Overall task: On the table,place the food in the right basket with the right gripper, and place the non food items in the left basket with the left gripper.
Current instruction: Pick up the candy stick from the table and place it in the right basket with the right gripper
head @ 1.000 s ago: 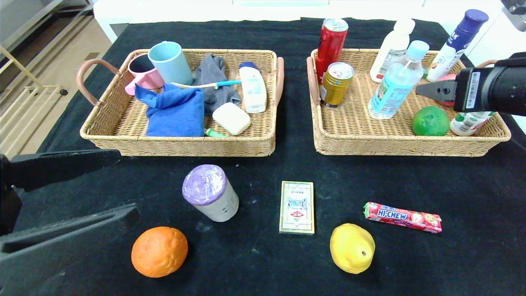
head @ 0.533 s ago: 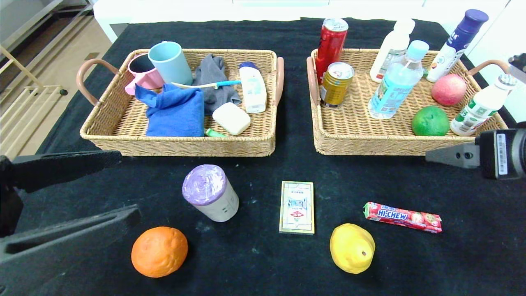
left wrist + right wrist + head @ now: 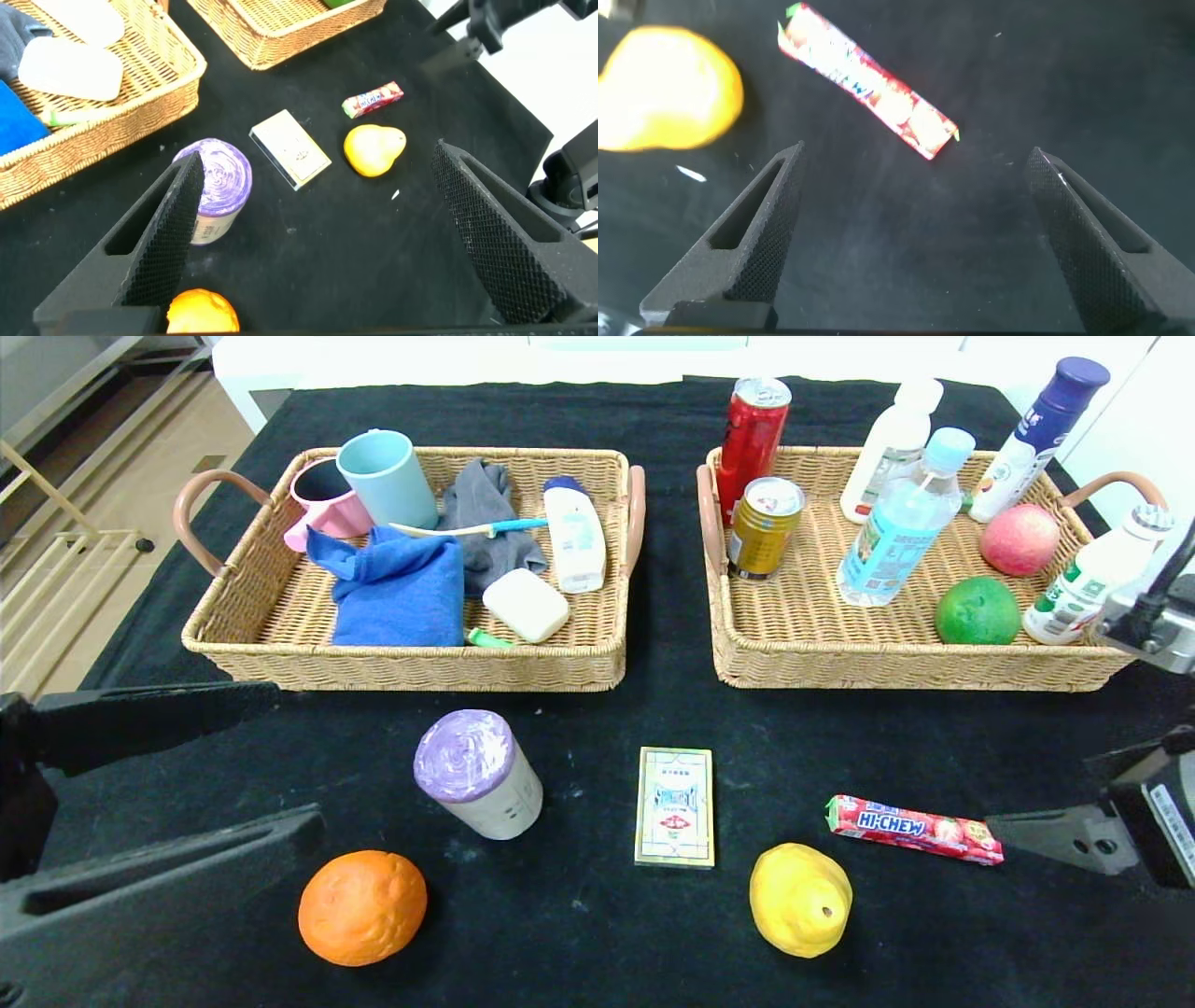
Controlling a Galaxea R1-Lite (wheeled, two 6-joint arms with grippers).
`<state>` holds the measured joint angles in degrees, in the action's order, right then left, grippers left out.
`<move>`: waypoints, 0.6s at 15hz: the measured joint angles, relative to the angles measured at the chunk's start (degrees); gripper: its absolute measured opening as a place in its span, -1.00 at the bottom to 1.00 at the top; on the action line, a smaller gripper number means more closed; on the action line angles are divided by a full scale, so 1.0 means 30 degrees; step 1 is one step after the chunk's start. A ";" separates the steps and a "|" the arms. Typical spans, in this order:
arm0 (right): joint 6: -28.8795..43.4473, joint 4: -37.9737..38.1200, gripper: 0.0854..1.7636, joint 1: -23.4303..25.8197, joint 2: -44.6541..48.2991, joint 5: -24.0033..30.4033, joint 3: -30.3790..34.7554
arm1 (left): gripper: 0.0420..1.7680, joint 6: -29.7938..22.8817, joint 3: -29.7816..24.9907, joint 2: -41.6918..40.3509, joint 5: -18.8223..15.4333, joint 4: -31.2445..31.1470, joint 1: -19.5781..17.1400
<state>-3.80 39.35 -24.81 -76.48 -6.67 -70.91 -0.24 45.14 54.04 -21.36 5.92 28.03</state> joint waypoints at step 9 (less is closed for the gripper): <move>-0.4015 -0.1451 0.92 0.0187 -0.2572 0.1361 0.0000 | 1.00 -0.0016 0.0045 -0.0073 0.0012 0.0028 -0.0028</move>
<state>-15.85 35.00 -24.25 -84.20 -2.58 -70.91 -0.29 45.28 53.82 -21.32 6.01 27.94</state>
